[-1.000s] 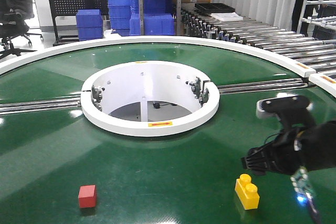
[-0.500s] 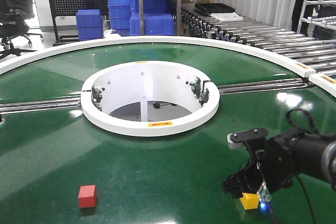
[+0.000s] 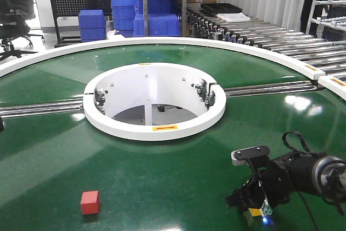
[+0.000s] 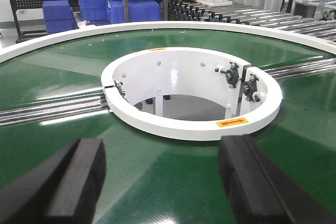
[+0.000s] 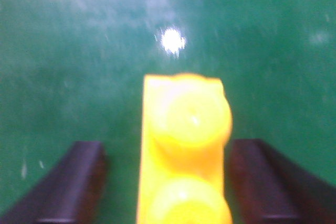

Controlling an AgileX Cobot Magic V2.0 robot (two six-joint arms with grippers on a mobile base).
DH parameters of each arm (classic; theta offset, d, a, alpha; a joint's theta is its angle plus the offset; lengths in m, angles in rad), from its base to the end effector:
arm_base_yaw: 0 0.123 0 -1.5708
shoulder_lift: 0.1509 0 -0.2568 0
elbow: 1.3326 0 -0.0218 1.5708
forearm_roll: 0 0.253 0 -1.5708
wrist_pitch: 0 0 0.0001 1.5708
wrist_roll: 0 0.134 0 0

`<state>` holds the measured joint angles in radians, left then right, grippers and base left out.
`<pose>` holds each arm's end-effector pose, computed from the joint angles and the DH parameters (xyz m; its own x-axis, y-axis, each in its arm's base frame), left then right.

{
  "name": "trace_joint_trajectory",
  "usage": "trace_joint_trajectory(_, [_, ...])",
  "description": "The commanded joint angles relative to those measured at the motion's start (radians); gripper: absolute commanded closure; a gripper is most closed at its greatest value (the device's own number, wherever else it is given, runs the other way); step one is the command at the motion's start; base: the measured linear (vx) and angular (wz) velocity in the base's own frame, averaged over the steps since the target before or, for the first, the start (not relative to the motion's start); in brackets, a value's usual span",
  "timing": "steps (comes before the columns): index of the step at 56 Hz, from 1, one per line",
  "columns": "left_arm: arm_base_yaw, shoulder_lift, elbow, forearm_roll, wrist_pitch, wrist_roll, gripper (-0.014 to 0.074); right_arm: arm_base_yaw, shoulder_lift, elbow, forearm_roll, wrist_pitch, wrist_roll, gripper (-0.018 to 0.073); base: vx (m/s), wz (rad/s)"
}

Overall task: Pick red and yellow blocks into blue bin
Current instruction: 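Lower the right gripper onto the yellow brick and close on it, then lower the left gripper onto the red cube and close on it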

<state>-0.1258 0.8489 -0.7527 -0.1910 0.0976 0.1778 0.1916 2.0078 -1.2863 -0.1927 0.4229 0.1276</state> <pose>0.2454 -0.0335 0.3445 -0.1055 0.0009 -0.9944 0.1424 0.9897 -0.0142 0.4197 0.0707 0.0884 -0.8433 -0.2128 -0.4935 -0.1926 0.9769 -0.0922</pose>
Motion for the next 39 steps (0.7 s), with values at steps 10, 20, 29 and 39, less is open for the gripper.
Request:
trace_joint_trajectory(10, [-0.001,-0.003,-0.034,-0.010,-0.081,-0.044,0.0021,-0.010,-0.055,-0.033,-0.006,-0.056,-0.003,0.0576,0.00,0.00])
trace_joint_trajectory(20, [-0.004,-0.001,-0.036,-0.009,-0.051,-0.085,0.0021,-0.010,-0.055,-0.033,-0.005,-0.035,-0.001,0.0574,0.00,0.00])
trace_joint_trajectory(29, [-0.046,0.076,-0.059,-0.006,0.075,-0.082,0.0021,-0.010,-0.055,-0.033,0.006,-0.033,-0.001,0.0573,0.00,0.00])
trace_joint_trajectory(39, [-0.101,0.259,-0.118,-0.006,0.098,-0.082,0.0021,-0.010,-0.055,-0.033,0.042,-0.040,-0.001,0.0571,0.00,0.00])
